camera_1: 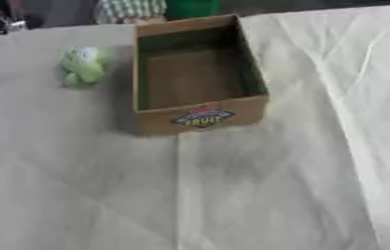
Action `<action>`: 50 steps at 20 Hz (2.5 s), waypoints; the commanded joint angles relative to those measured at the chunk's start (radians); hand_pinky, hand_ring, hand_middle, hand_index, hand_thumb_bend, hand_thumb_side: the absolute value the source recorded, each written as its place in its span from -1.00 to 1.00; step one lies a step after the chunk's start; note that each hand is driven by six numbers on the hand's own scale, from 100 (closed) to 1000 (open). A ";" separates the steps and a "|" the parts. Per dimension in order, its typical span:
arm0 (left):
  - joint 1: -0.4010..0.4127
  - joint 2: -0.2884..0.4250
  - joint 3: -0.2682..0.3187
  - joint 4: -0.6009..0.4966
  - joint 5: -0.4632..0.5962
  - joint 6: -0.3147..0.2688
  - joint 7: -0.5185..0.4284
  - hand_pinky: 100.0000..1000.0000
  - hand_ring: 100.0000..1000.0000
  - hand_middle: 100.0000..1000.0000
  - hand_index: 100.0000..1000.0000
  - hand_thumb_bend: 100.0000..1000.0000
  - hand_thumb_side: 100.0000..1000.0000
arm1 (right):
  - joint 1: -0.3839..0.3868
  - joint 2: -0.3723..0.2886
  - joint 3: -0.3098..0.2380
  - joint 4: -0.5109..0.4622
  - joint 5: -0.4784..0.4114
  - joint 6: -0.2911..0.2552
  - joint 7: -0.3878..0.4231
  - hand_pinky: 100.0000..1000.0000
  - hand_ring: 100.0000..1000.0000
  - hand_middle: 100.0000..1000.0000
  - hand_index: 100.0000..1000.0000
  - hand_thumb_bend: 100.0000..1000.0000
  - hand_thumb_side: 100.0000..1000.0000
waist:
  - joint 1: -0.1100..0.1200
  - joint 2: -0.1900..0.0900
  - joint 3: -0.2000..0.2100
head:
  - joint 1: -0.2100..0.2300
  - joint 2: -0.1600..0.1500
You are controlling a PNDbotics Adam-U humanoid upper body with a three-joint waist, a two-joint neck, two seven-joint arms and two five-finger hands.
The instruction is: Pick up objects on the table and place them in the box.
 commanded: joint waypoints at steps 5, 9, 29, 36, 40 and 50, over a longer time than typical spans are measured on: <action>-0.036 -0.019 0.002 0.038 -0.065 -0.014 -0.097 0.42 0.70 0.64 1.00 0.71 0.57 | -0.012 -0.020 -0.004 -0.014 -0.007 0.000 0.002 0.63 0.38 0.44 0.74 -1.00 0.08 | -0.007 -0.017 -0.004 | 0.004 -0.015; -0.038 -0.028 0.003 0.050 -0.060 -0.015 -0.179 0.44 0.72 0.68 1.00 0.74 0.45 | -0.011 -0.018 -0.004 -0.014 -0.007 0.002 0.003 0.63 0.38 0.44 0.74 -1.00 0.08 | -0.006 -0.015 -0.007 | 0.004 -0.020; -0.029 -0.075 0.008 0.072 -0.012 -0.009 -0.286 0.44 0.67 0.63 1.00 0.55 0.36 | -0.018 -0.006 -0.004 -0.014 -0.005 0.005 0.004 0.64 0.39 0.44 0.74 -1.00 0.08 | -0.002 0.007 -0.032 | 0.021 -0.042; -0.024 -0.078 0.007 0.077 -0.025 -0.006 -0.299 0.35 0.59 0.49 0.79 0.25 0.29 | -0.017 -0.004 -0.005 -0.014 -0.005 0.007 0.003 0.64 0.39 0.44 0.74 -1.00 0.08 | 0.003 0.011 -0.034 | 0.022 -0.040; -0.023 -0.080 0.005 0.075 -0.032 -0.006 -0.298 0.29 0.54 0.40 0.66 -0.15 0.14 | -0.017 -0.002 -0.006 -0.014 -0.005 0.008 0.002 0.64 0.39 0.44 0.74 -1.00 0.08 | 0.003 0.012 -0.035 | 0.024 -0.039; -0.018 -0.083 0.000 0.061 -0.058 -0.014 -0.237 0.11 0.33 0.16 0.48 -1.00 -0.53 | -0.015 0.001 -0.008 -0.014 -0.005 0.008 -0.001 0.64 0.39 0.44 0.74 -1.00 0.08 | 0.003 0.011 -0.037 | 0.025 -0.039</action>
